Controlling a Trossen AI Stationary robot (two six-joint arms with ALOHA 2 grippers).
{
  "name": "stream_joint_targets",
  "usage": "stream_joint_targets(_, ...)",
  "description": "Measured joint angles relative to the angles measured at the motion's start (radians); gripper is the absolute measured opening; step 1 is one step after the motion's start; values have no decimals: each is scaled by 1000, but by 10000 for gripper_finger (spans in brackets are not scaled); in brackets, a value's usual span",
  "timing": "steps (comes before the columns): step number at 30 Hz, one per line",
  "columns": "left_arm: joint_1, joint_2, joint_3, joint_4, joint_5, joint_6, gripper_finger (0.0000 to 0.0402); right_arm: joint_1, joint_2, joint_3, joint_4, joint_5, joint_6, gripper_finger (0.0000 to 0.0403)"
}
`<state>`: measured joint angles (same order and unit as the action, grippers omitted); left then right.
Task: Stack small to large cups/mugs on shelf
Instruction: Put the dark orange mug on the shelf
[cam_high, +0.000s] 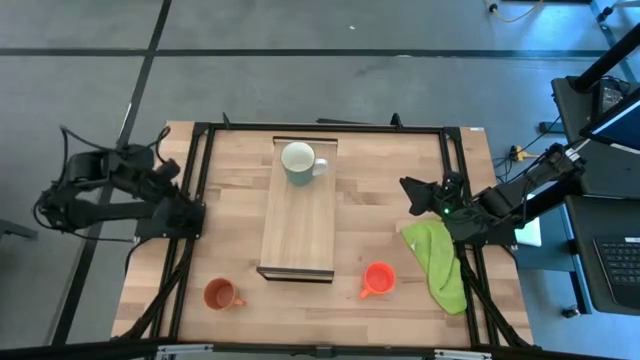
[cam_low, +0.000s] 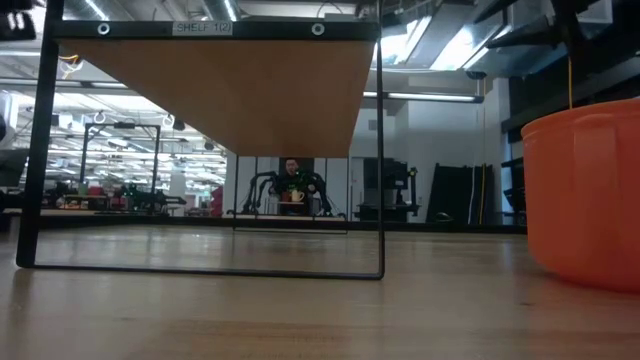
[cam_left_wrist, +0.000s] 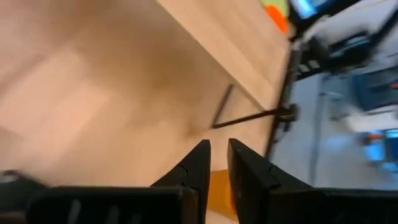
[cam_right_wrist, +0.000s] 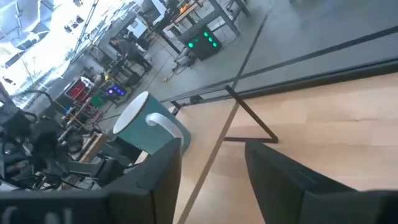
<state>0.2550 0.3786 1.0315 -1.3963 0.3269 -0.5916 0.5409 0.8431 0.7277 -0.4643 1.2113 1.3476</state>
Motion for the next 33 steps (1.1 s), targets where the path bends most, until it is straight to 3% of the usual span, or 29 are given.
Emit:
stream_joint_targets(3, 0, 93, 105, -52, -69, 62, 50, 0, -11, 0, -15, -1, 0, 179)
stream_joint_targets(6, 0, 166, 195, 16, -64, 102, 50, 0, -16, 0, -25, -1, 0, 179)
stream_joint_targets(14, 0, 201, 347, 648, 151, 152, 50, 0, -17, 0, -26, -1, -13, 179)
stream_joint_targets(18, 0, 203, 346, 951, 310, 65, 50, 0, -17, 0, -24, -1, -13, 179)
stream_joint_targets(22, 0, 233, 345, 1201, 334, -58, 50, 0, -17, 0, -15, -1, -13, 179)
stream_joint_targets(26, 0, 285, 345, 1453, 233, -86, 50, 0, -17, 1, -11, -1, -13, 179)
stream_joint_targets(33, 0, 347, 344, 1532, -308, 116, 50, 0, -16, 1, -6, -1, -15, 179)
